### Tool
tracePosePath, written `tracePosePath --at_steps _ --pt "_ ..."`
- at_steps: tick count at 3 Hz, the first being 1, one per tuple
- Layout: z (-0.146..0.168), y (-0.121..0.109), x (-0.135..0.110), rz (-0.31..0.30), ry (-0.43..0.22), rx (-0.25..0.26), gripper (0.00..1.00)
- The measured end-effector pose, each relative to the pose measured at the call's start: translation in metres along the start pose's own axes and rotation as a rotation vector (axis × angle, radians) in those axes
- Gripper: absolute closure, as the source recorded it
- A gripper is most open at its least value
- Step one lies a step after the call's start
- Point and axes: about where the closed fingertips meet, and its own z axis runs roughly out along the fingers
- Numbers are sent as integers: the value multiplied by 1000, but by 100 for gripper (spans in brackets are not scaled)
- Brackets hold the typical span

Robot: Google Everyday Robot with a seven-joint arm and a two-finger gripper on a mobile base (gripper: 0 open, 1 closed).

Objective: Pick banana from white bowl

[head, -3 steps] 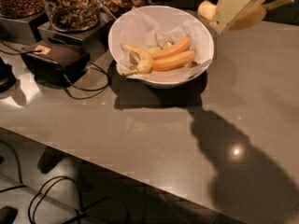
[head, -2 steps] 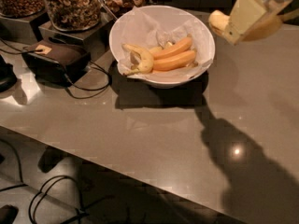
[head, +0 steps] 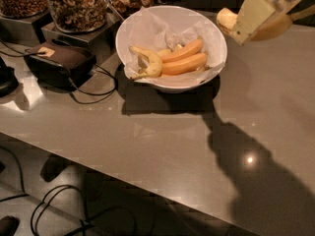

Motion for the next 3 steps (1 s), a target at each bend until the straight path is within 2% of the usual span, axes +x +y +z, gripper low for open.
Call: tracePosePath --at_steps 2,3 --pt "12 14 71 77 74 -32 100" --pt "22 32 99 74 124 -71 100"
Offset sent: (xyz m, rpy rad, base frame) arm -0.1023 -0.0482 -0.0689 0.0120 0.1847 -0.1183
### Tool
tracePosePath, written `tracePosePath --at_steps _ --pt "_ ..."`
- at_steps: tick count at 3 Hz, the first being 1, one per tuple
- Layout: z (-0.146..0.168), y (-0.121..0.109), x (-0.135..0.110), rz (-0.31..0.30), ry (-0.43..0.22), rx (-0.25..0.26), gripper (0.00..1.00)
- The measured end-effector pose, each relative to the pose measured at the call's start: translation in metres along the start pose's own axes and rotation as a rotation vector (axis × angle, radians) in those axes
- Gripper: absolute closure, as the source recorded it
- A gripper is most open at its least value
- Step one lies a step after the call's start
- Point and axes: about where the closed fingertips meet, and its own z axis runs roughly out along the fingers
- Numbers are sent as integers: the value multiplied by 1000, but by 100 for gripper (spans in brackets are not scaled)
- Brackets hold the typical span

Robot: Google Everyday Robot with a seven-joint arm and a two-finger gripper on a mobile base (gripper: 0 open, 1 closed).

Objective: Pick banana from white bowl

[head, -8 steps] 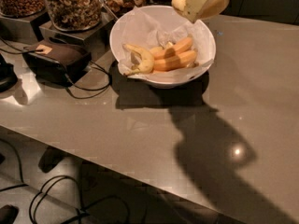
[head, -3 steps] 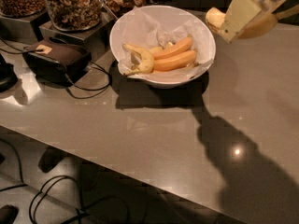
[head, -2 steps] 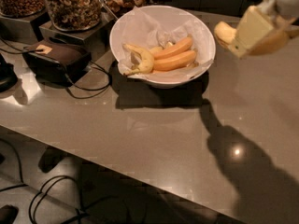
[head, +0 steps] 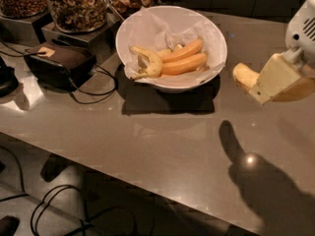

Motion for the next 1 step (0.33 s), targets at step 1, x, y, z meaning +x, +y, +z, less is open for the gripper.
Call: tracePosePath --at_steps 1 --pt "2 -1 -2 0 -6 2 100"
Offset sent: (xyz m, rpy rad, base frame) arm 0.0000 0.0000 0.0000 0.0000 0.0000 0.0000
